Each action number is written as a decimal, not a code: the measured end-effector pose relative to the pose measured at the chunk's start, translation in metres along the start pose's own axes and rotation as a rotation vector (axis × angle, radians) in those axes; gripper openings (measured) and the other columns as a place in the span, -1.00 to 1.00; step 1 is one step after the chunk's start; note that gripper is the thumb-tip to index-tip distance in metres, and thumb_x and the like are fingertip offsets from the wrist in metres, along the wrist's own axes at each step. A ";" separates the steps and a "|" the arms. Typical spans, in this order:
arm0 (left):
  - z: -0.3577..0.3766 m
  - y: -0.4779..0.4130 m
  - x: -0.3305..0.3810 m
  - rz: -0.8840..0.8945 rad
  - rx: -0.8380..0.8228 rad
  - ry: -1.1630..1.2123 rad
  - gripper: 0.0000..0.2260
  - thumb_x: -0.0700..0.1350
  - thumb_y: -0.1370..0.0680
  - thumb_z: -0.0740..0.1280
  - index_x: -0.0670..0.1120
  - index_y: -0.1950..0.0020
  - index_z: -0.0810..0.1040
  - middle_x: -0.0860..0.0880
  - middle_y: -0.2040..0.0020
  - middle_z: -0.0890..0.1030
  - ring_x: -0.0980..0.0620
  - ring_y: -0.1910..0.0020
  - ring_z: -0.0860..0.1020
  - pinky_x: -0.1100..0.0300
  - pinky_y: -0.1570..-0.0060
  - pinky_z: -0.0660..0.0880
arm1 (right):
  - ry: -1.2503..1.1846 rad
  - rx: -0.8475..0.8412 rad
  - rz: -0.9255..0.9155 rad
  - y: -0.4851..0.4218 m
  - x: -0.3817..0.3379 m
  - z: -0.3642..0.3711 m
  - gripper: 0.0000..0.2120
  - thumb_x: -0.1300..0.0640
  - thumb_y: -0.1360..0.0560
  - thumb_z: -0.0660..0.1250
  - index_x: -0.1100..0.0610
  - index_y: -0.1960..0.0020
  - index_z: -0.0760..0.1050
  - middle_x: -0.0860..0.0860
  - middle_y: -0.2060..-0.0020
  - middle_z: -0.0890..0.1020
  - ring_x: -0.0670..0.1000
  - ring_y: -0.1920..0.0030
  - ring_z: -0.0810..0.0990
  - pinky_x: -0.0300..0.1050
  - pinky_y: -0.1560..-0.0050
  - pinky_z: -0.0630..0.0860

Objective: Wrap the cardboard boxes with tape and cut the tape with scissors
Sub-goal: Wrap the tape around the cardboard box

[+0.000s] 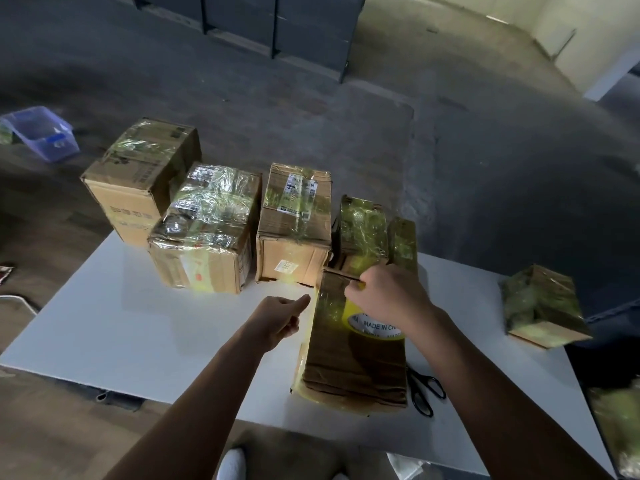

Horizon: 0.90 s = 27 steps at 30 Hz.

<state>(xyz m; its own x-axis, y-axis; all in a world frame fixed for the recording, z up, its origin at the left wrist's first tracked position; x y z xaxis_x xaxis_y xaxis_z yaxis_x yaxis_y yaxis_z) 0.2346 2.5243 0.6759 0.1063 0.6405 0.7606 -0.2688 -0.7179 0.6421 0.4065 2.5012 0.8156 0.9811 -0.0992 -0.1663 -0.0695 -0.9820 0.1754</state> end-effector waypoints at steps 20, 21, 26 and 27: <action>0.035 0.003 -0.028 -0.069 0.014 0.139 -0.57 0.01 -0.58 0.34 -0.40 -0.13 0.52 -0.36 -0.07 0.57 -0.24 -0.02 0.56 -0.11 -0.16 0.51 | -0.017 0.055 -0.026 0.001 0.005 0.002 -0.59 0.00 -0.49 0.19 0.09 0.46 0.16 -0.07 0.55 0.14 -0.05 0.55 0.13 -0.20 0.50 0.08; 0.034 0.003 -0.024 -0.022 0.094 0.087 -0.62 0.00 -0.58 0.32 -0.36 -0.04 0.55 -0.29 0.06 0.57 -0.18 0.11 0.56 -0.02 0.01 0.53 | -0.006 0.052 -0.023 0.000 0.005 0.002 -0.59 0.00 -0.49 0.18 0.10 0.46 0.17 -0.07 0.55 0.15 -0.04 0.54 0.14 -0.20 0.50 0.08; 0.037 0.011 0.009 0.282 0.302 -0.032 -0.68 0.13 -0.55 0.29 -0.14 0.05 0.47 -0.06 0.16 0.55 0.02 0.21 0.51 0.15 0.25 0.43 | -0.022 0.073 -0.037 0.000 0.007 0.002 -0.61 -0.07 -0.51 0.19 0.11 0.41 0.27 -0.05 0.53 0.28 -0.03 0.52 0.27 -0.18 0.47 0.17; 0.042 0.014 0.014 0.313 0.297 -0.136 -0.67 0.15 -0.52 0.33 -0.12 0.00 0.46 -0.03 0.15 0.54 0.06 0.19 0.51 0.17 0.26 0.43 | -0.067 0.077 -0.052 0.000 0.008 0.000 -0.64 -0.08 -0.51 0.20 0.10 0.36 0.32 -0.05 0.50 0.35 -0.02 0.49 0.33 -0.16 0.46 0.21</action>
<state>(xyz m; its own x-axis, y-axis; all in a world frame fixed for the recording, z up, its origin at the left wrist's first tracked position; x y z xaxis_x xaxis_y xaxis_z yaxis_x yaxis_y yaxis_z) 0.2722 2.5123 0.6995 0.1942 0.3528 0.9153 -0.0236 -0.9311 0.3639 0.4145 2.5003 0.8141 0.9696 -0.0559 -0.2383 -0.0352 -0.9953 0.0903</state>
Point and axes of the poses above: each hand's wrist, its own y-axis away from the middle knuckle, its own z-axis out of the palm, x = y × z, the point moved 5 cm from there along -y, towards the middle knuckle
